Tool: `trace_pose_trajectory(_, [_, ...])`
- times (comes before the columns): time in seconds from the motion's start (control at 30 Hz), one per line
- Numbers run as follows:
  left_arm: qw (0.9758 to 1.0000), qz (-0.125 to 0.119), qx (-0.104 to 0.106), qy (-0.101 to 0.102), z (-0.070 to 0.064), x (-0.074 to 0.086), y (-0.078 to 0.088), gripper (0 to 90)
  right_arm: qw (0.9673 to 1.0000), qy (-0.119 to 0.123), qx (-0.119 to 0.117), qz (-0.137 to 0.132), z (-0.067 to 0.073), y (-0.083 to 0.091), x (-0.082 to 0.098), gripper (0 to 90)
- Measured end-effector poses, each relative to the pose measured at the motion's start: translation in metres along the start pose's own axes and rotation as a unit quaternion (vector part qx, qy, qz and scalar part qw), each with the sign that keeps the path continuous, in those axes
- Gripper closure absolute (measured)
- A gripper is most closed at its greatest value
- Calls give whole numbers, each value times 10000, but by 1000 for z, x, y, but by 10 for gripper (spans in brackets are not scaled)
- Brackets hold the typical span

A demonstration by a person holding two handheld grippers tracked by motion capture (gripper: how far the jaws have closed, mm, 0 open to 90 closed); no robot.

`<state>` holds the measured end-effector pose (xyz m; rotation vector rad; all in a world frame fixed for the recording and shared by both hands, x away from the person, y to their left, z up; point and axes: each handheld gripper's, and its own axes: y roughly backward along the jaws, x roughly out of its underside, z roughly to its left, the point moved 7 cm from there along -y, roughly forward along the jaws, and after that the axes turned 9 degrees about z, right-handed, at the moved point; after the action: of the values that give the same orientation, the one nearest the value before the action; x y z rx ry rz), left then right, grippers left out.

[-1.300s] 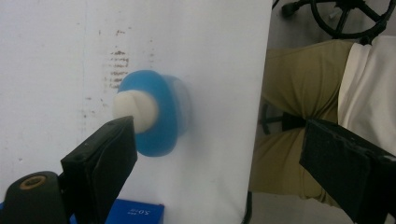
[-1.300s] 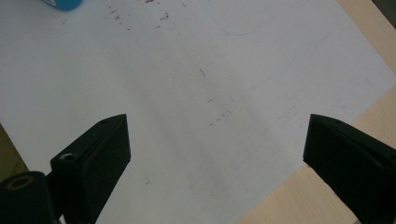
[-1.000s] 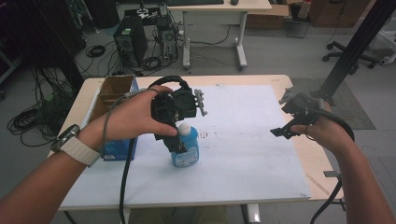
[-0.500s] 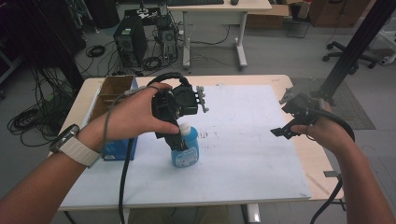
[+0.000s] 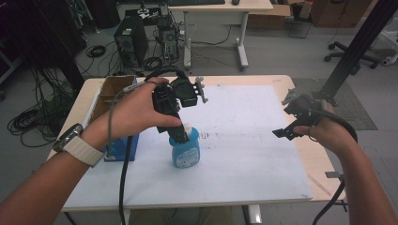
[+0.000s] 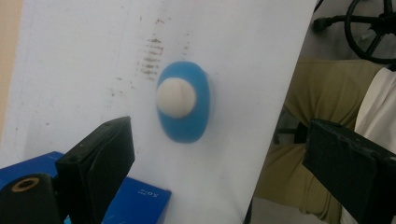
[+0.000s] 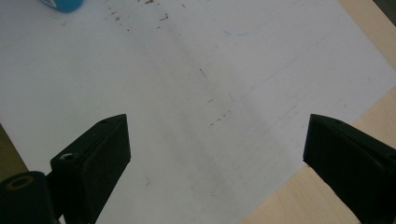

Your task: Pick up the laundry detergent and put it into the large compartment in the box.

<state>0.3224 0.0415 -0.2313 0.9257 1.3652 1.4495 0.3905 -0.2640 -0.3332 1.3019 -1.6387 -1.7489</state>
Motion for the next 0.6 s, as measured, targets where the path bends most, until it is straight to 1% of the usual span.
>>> trace_pose_trajectory(0.13, [9999, 19, -46, 110, 4, -1, -1, 82, 10000, 5, -6, -1, 0, -1, -1, 75])
trace_pose_trajectory(0.2, [9999, 11, -111, 125, 6, -1, -3, 77, 10000, 16, -6, 4, -1, -1, -2, 75])
trace_pose_trajectory(0.27, [9998, 17, -131, 144, 9, -1, -4, 77, 10000, 12, -9, -4, -1, -1, -2, 75])
trace_pose_trajectory(0.43, [9998, 4, -147, 155, 12, -2, -5, 76, 10000, 26, -23, 14, -1, -4, -3, 75])
trace_pose_trajectory(0.47, [9997, -29, -152, 190, 13, -3, -6, 76, 10000, 26, -27, 11, -1, -4, -3, 75])
trace_pose_trajectory(0.53, [9997, -1, -124, 192, 14, -3, -7, 76, 10000, 32, -27, 12, -1, -4, -3, 75])
trace_pose_trajectory(0.6, [9997, -22, -131, 227, 15, -3, -8, 76, 10000, 32, -27, 11, -1, -4, -3, 75])
